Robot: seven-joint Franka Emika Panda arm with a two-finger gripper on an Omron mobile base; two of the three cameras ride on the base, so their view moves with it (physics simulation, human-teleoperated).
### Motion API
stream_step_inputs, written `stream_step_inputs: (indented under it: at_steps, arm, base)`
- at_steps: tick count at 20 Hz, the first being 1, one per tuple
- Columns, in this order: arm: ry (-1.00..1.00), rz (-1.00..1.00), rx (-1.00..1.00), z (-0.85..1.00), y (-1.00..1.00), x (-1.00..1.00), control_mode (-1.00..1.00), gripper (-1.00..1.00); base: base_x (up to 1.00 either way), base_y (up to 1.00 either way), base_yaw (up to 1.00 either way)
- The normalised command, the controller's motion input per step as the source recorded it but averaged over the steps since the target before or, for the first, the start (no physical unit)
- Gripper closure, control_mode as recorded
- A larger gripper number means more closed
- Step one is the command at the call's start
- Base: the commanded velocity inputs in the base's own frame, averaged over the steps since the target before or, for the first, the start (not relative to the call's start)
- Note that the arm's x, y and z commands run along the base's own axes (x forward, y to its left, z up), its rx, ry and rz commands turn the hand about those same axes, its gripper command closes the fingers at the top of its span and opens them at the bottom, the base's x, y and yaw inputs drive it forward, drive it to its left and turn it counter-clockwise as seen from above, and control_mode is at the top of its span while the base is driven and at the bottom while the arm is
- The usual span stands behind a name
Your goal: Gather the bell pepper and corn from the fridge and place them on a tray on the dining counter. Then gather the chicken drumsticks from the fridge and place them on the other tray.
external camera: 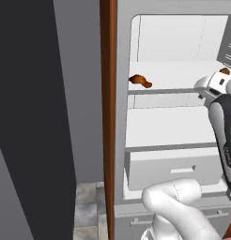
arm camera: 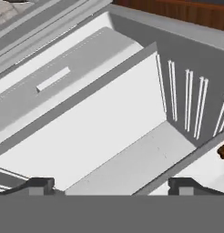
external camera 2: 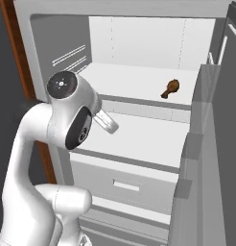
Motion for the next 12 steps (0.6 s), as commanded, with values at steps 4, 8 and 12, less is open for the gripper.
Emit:
stream_step_inputs:
  at_steps: [4,8,12]
  arm:
    - [0.39,0.05,-0.40,0.27,0.15,0.00,-1.00,-1.00]
    - [0.12,0.00,-0.02,0.00,0.00,-0.03,-1.00,-1.00]
    - [-0.01,0.01,0.00,-0.04,-0.14,-0.05,-1.00,-1.00]
  base:
    - [0.00,0.00,0.00]
    - [0.00,0.00,0.00]
    - [0.00,0.00,0.00]
